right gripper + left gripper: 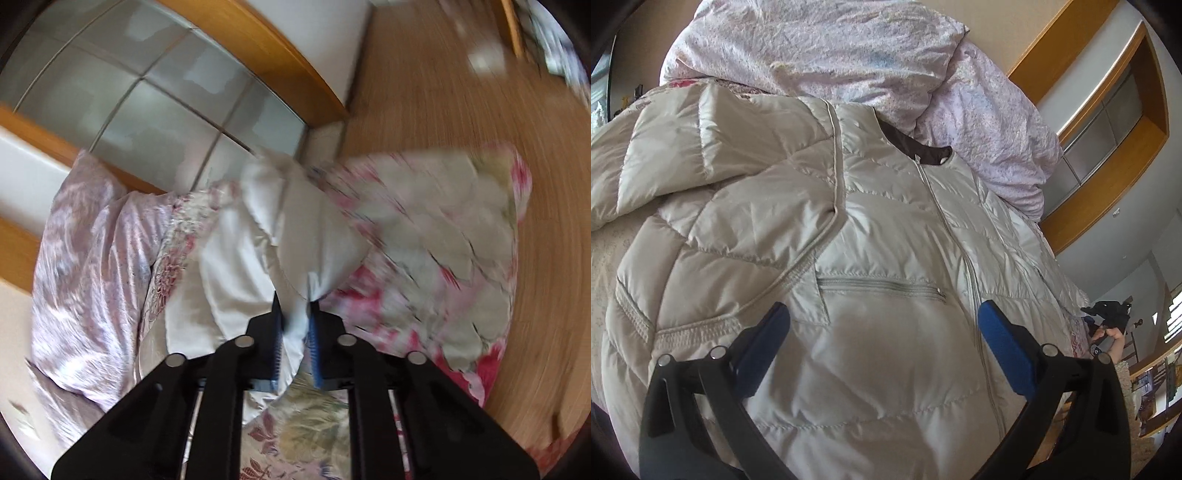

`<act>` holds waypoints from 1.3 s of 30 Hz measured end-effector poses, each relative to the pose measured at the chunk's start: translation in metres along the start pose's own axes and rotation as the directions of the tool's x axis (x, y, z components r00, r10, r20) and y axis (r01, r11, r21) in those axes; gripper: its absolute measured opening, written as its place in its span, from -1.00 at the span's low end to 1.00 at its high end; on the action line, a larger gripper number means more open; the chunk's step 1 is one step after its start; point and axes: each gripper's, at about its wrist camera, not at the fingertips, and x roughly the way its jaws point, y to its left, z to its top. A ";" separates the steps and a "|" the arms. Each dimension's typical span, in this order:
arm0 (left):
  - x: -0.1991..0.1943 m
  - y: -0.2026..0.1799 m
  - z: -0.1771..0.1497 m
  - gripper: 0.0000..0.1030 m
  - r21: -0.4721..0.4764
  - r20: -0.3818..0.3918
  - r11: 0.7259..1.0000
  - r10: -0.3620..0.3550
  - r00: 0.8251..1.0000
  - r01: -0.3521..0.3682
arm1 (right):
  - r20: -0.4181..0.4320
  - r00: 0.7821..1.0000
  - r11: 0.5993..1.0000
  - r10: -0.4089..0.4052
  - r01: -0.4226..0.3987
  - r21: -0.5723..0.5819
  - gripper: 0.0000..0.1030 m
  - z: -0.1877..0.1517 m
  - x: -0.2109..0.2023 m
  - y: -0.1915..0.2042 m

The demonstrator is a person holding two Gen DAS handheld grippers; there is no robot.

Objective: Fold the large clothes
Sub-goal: 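Grasp the jacket sleeve cuff with the right gripper and lift it, then lay the held sleeve across the jacket front with the right gripper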

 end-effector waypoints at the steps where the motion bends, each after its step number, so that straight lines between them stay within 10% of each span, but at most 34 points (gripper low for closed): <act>1: -0.003 0.003 0.001 0.96 -0.001 0.025 1.000 0.004 1.000 -0.004 | 0.034 0.999 0.999 0.012 -0.010 -0.050 -0.80 0.000 -0.009 0.016; 8: -0.014 0.033 0.013 0.96 -0.054 0.085 0.998 -0.002 0.996 0.007 | 0.096 0.973 0.903 0.209 -0.155 -0.400 -0.81 -0.035 -0.065 0.149; 17: -0.044 0.078 0.021 0.95 -0.179 0.166 0.983 0.063 0.984 -0.033 | -0.229 0.853 0.591 0.469 -0.496 -0.636 -0.81 -0.171 -0.099 0.291; 25: -0.071 0.085 0.027 0.95 -0.134 0.235 0.942 0.332 0.913 -0.308 | -0.537 0.779 0.370 0.324 -0.627 -0.686 -0.81 -0.330 -0.062 0.345; 31: -0.075 0.088 0.026 0.95 -0.099 0.216 0.865 0.502 0.838 -0.492 | -0.510 0.853 0.230 0.112 -0.522 -0.822 -0.81 -0.427 -0.025 0.340; 35: -0.075 0.100 0.023 0.95 -0.125 0.183 0.846 0.534 0.826 -0.519 | -0.406 0.914 0.091 0.020 -0.406 -0.909 -0.74 -0.462 -0.016 0.322; 39: -0.076 0.111 0.019 0.95 -0.143 0.167 0.831 0.556 0.814 -0.538 | -0.392 0.920 -0.010 0.011 -0.392 -0.920 0.00 -0.469 -0.036 0.313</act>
